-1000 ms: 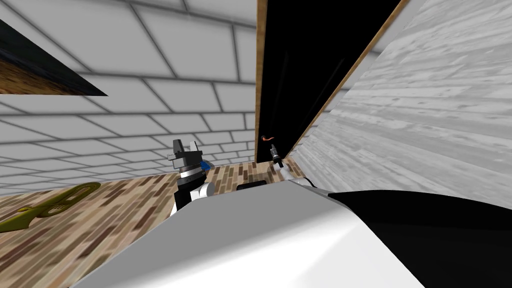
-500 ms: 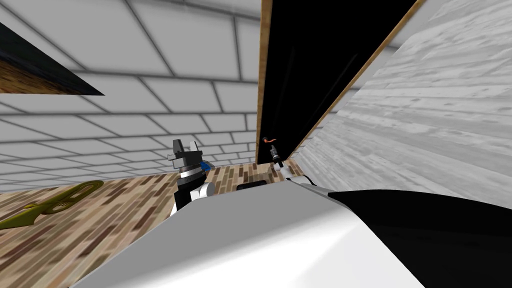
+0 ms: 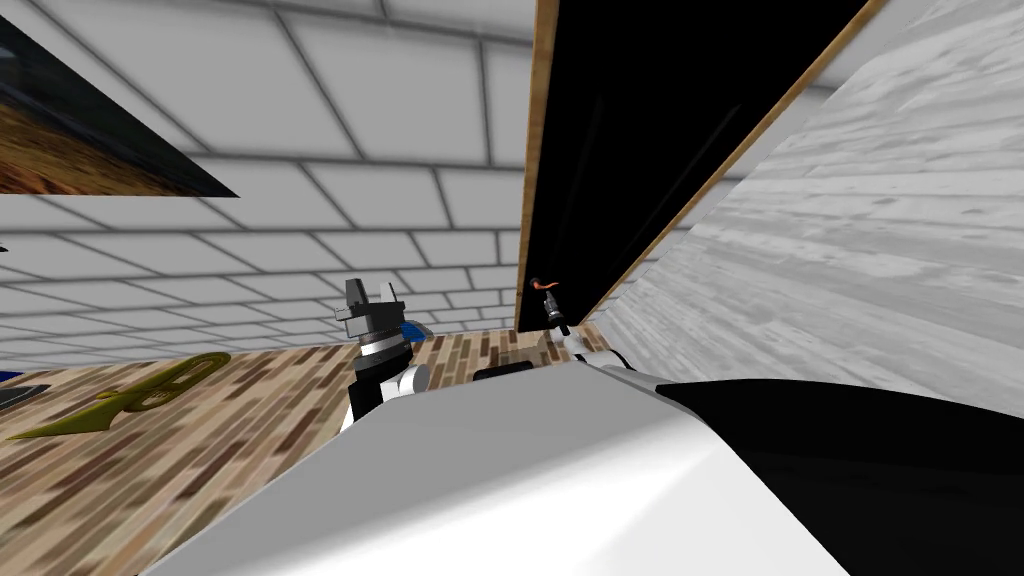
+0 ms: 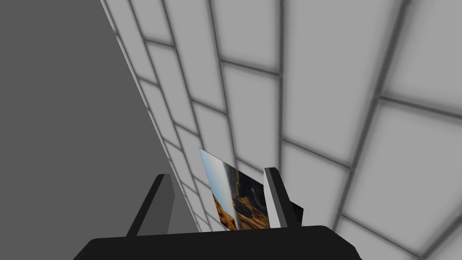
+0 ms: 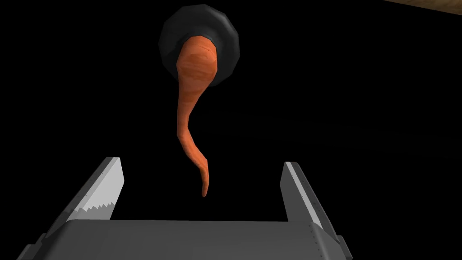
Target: Pull the door open
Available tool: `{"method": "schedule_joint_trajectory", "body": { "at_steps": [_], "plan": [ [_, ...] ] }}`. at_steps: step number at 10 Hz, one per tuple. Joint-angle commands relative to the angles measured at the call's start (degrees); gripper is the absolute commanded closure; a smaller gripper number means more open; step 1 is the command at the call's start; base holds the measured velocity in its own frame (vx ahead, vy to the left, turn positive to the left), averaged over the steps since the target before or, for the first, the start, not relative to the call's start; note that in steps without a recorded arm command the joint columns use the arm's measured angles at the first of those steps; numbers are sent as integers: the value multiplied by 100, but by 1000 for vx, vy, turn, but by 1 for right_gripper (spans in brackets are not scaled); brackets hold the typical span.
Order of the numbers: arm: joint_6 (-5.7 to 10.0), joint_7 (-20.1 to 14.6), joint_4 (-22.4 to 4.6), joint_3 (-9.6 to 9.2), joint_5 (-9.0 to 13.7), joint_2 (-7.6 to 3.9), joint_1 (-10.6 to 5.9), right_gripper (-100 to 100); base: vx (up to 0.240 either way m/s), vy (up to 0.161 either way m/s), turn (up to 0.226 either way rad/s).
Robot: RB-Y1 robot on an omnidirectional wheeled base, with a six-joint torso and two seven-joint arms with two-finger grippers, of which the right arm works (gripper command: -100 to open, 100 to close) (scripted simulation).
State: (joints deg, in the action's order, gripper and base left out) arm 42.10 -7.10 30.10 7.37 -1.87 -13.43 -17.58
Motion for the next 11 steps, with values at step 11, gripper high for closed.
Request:
{"method": "schedule_joint_trajectory", "body": {
  "at_steps": [11],
  "plan": [
    [374, -543, -132, 353, 126, -714, 519, -100, 125, 20, 108]
  ]
}}
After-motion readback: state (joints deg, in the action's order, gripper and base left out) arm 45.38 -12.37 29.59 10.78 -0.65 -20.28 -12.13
